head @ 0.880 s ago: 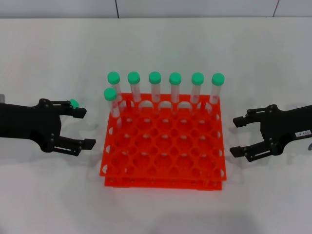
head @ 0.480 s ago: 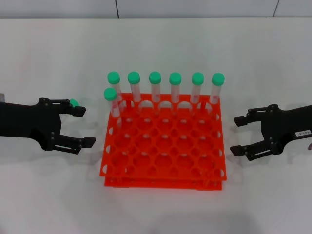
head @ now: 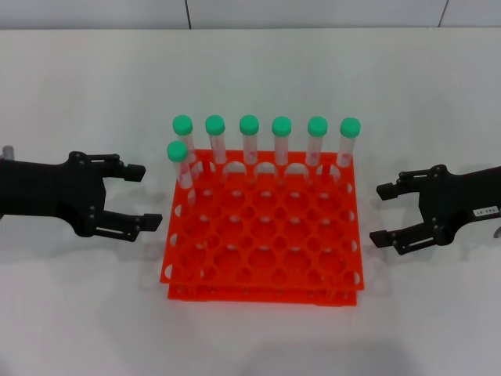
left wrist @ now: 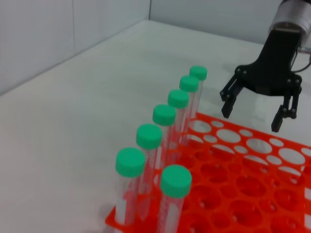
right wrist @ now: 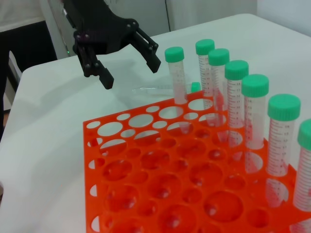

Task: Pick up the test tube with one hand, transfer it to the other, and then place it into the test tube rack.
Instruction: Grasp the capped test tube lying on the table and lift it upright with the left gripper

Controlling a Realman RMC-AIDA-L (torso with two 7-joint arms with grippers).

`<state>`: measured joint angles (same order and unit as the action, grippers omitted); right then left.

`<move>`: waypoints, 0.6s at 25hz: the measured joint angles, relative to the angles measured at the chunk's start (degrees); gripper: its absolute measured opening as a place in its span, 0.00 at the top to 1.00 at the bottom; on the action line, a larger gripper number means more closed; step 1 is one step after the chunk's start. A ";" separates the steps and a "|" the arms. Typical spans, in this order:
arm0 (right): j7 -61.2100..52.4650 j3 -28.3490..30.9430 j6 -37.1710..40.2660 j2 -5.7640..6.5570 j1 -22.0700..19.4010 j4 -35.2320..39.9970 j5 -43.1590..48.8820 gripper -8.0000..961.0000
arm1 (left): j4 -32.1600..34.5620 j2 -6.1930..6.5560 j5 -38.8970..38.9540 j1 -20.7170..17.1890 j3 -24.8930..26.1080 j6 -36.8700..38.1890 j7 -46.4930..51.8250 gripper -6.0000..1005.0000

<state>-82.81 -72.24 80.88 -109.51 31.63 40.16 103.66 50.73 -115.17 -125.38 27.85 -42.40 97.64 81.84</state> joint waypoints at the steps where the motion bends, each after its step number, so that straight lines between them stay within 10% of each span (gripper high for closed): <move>1: -0.01 0.00 -0.07 0.00 0.00 0.00 0.00 0.13 | 0.00 -0.03 0.69 -0.03 0.01 0.23 0.41 0.13; 15: 0.62 0.79 -0.12 -0.18 -0.62 0.63 0.20 0.13 | 18.77 -1.22 2.84 -4.51 -0.26 6.91 20.58 0.13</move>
<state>-82.19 -71.46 80.75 -109.69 31.01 40.80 103.86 69.51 -116.39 -122.54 23.35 -42.66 104.55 102.41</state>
